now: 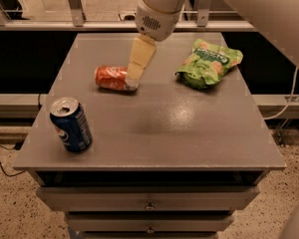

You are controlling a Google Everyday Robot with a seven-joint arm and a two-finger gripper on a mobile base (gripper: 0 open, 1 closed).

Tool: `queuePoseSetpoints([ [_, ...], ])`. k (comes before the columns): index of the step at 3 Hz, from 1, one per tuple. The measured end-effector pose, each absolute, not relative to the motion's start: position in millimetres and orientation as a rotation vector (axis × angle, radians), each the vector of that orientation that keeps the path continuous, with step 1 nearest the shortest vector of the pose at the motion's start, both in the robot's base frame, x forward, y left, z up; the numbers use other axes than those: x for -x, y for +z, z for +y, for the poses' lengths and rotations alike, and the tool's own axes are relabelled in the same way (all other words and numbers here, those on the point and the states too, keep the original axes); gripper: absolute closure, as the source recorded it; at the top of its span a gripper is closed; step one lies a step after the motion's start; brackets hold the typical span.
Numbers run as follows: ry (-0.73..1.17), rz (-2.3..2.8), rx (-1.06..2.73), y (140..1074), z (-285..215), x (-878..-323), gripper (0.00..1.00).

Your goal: Knock coke can over

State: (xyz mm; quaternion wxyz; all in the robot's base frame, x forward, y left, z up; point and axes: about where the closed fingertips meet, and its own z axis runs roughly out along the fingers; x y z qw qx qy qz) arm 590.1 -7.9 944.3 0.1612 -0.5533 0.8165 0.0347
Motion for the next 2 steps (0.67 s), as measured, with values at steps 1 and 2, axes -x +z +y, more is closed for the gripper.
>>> queuePoseSetpoints([
  [1,0.105,2.234,1.438,969.9,-43.4,-577.2,0.0],
  [2,0.096,2.203,1.393,975.6,-45.8,-586.5,0.0],
])
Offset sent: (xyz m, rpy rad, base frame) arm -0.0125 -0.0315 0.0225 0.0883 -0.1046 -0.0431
